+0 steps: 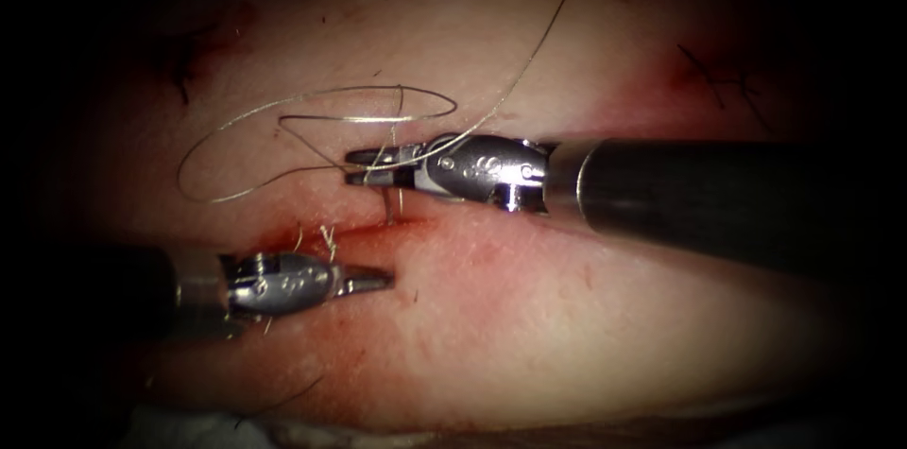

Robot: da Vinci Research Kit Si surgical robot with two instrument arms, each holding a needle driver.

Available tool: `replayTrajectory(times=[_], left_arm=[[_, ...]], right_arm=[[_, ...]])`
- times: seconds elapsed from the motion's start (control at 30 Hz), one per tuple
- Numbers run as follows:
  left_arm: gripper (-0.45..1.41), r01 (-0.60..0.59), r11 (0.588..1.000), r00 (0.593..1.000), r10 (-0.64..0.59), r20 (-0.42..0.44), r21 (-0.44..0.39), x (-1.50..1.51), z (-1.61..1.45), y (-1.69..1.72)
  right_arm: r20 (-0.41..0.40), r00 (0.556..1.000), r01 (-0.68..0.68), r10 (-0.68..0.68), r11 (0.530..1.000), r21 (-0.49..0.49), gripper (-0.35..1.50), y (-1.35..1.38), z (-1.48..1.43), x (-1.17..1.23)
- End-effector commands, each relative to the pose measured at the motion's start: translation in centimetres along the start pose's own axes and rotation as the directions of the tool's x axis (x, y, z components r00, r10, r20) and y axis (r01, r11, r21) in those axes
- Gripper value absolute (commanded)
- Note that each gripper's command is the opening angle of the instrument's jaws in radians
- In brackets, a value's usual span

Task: Wound Closure

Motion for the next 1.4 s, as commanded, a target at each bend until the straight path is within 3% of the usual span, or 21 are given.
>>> replayTrajectory(times=[0.03,0.2,0.53,0.87,1.03,1.4], left_arm=[[-0.45,-0.001,1.0,1.0,0.001,-0.001,-0.007,-0.05,0.1,0.05],[-0.45,-0.002,1.0,1.0,0.002,0.0,-0.021,-0.15,0.25,0.13],[-0.45,0.006,0.999,1.0,-0.006,0.0,-0.037,-0.25,0.17,0.03],[-0.45,0.002,0.999,1.0,-0.002,0.0,-0.036,-0.27,0.21,0.02],[-0.45,0.001,0.999,1.0,-0.001,0.0,-0.039,-0.27,0.19,0.03],[-0.45,0.002,0.999,1.0,-0.002,0.003,-0.036,-0.26,0.17,0.05]], right_arm=[[-0.002,1.0,-0.005,0.005,1.0,0.002,-0.35,-0.01,0.08,-0.04],[-0.014,0.999,-0.04,0.039,0.999,-0.004,-0.35,0.03,0.07,-0.01],[-0.032,0.99,-0.134,0.135,0.991,0.023,-0.35,-0.05,0.1,-0.01],[0.004,0.959,-0.282,0.283,0.956,-0.077,-0.35,-0.04,0.05,0.04],[0.032,0.978,-0.199,0.205,0.968,-0.151,-0.35,-0.07,0.07,0.03],[-0.052,0.979,-0.203,0.196,0.952,-0.231,-0.35,-0.06,0.04,0.1]])
